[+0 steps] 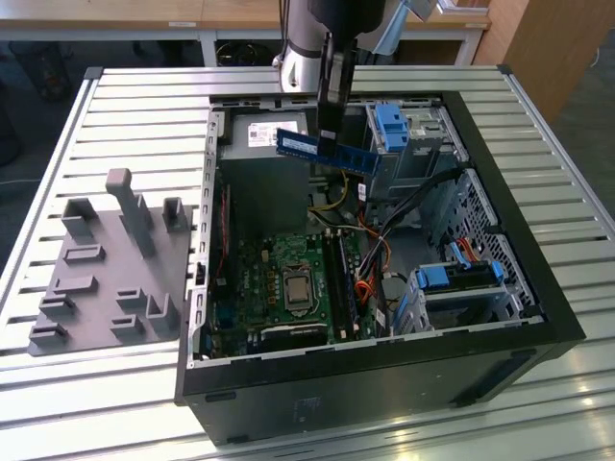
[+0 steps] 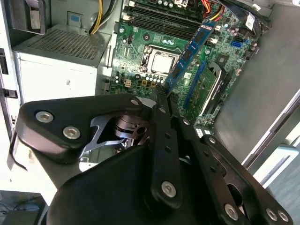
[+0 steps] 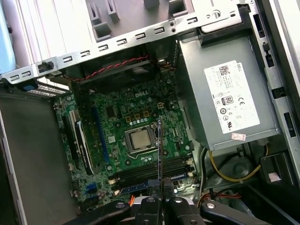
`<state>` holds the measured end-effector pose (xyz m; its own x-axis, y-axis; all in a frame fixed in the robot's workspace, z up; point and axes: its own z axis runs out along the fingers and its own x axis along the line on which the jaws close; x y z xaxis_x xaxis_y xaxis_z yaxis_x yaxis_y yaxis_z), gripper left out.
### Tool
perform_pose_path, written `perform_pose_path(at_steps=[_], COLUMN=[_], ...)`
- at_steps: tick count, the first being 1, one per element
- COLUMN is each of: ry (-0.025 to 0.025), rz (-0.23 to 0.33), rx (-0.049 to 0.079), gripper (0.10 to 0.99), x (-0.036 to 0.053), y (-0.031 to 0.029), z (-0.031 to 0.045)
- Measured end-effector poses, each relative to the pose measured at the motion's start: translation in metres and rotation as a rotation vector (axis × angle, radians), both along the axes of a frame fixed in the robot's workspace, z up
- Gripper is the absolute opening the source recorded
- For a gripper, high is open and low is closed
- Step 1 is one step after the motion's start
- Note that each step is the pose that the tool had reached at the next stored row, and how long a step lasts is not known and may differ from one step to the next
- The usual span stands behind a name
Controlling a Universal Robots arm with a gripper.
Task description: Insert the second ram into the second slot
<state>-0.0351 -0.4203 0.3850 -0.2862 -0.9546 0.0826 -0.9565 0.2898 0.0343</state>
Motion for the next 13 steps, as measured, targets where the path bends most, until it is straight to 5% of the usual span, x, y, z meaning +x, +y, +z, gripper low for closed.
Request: perform_pose_path(at_steps=[13], ry=[0.0000], rz=[-0.055], rx=[0.000], gripper=[0.137], x=[0.0000], y=[0.0000], z=[0.0000])
